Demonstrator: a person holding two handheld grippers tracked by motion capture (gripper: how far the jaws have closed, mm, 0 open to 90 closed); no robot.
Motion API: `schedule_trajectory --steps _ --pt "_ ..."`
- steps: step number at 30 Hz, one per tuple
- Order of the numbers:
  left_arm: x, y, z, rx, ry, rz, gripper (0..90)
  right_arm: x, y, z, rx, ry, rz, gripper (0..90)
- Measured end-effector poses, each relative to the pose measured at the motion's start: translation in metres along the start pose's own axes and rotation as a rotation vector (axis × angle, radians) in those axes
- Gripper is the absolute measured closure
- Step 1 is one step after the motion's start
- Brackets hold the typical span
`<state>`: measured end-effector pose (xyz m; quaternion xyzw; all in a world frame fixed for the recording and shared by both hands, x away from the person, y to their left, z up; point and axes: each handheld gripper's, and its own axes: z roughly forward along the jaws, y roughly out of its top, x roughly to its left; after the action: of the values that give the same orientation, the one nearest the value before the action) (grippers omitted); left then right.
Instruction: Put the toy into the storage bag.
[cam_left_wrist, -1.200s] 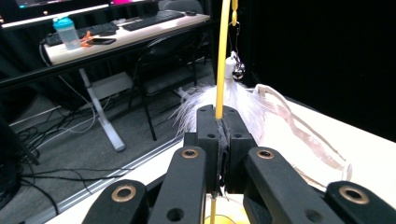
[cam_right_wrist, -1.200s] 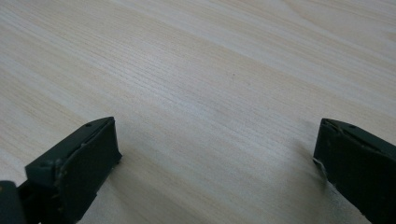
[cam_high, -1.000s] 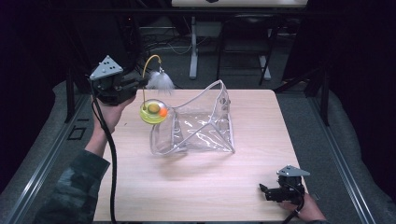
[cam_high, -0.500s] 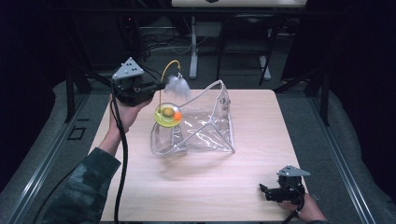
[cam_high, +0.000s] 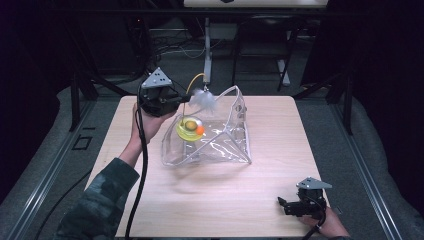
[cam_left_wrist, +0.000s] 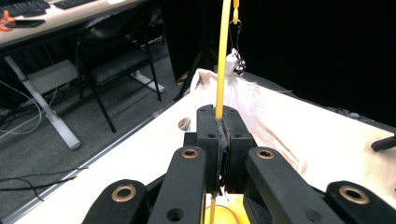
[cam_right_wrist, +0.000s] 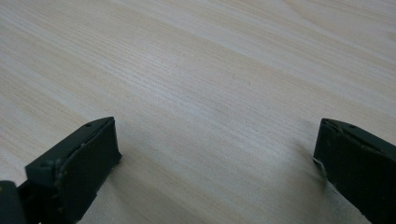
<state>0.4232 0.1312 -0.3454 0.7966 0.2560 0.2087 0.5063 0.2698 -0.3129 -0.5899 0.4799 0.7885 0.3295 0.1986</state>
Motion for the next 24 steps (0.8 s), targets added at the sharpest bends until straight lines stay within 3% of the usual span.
schedule_trajectory --steps 24 --pt "-0.006 -0.021 0.045 0.084 -0.040 -0.014 88.5 0.000 0.000 0.000 -0.003 -0.006 -0.003 0.0"
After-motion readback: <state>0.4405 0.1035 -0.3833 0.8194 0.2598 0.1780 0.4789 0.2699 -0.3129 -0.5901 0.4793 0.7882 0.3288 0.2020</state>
